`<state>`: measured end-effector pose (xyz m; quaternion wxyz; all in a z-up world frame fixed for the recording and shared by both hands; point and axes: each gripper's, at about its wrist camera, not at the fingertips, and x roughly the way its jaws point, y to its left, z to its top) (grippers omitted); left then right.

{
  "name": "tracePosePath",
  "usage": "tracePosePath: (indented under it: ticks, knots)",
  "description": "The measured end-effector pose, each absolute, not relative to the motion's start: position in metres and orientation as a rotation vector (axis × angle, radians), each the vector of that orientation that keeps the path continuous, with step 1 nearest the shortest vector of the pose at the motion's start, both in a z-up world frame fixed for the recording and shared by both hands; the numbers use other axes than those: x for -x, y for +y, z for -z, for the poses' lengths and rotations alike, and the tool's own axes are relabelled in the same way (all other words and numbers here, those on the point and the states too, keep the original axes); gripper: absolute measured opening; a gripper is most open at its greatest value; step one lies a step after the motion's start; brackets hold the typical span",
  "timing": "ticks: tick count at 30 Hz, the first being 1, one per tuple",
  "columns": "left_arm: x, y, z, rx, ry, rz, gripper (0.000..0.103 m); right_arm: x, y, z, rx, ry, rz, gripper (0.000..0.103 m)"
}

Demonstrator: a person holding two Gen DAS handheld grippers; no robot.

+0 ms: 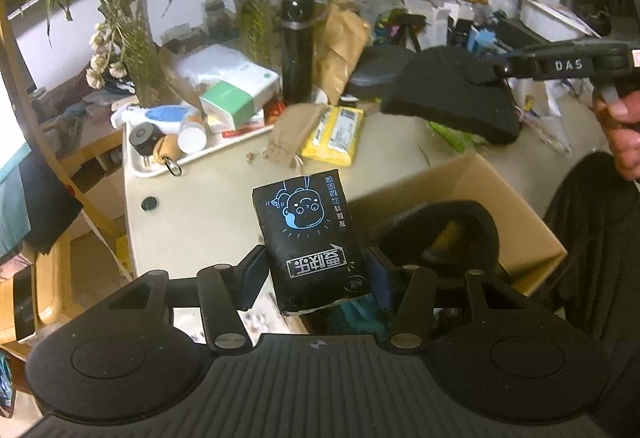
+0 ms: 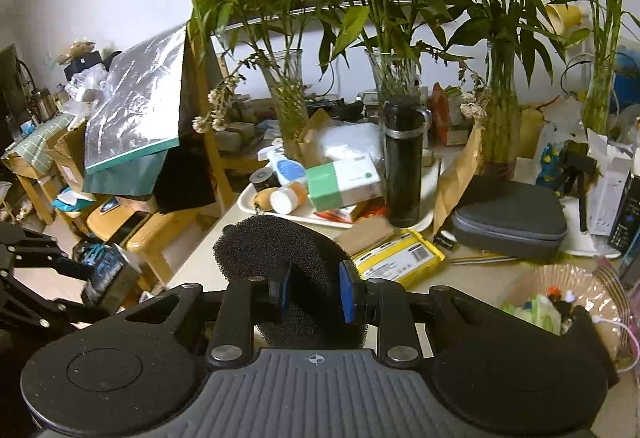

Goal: Organize soft objects
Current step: 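Carry the black card pouch and black foam sponge over the cardboard box, then open the left tool to drop the pouch while the right tool releases the sponge into the box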

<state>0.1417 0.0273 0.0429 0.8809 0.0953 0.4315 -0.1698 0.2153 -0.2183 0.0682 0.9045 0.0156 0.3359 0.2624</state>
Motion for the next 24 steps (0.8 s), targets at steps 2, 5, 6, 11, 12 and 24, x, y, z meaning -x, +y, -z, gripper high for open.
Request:
tracePosePath:
  ticks: [2,5,6,11,12,24]
  knots:
    - [-0.138,0.026,-0.041,-0.199,0.908,0.359,0.052,-0.207,-0.218,-0.07,-0.036,0.694,-0.548,0.028]
    - [-0.137,0.023,-0.037,-0.198,0.928,0.364,0.052,-0.199,-0.218,-0.071,-0.036,0.693,-0.553,0.028]
    - [-0.137,0.022,-0.035,-0.199,0.937,0.363,0.052,-0.196,-0.218,-0.071,-0.04,0.695,-0.556,0.028]
    - [-0.14,0.016,-0.027,-0.192,0.971,0.358,0.053,-0.186,-0.219,-0.07,-0.054,0.703,-0.563,0.028]
    - [-0.141,0.017,-0.025,-0.17,0.97,0.363,0.054,-0.185,-0.22,-0.07,-0.06,0.706,-0.567,0.028]
    - [-0.117,0.024,-0.016,-0.148,0.918,0.317,0.073,-0.168,-0.23,-0.061,-0.1,0.741,-0.571,0.028]
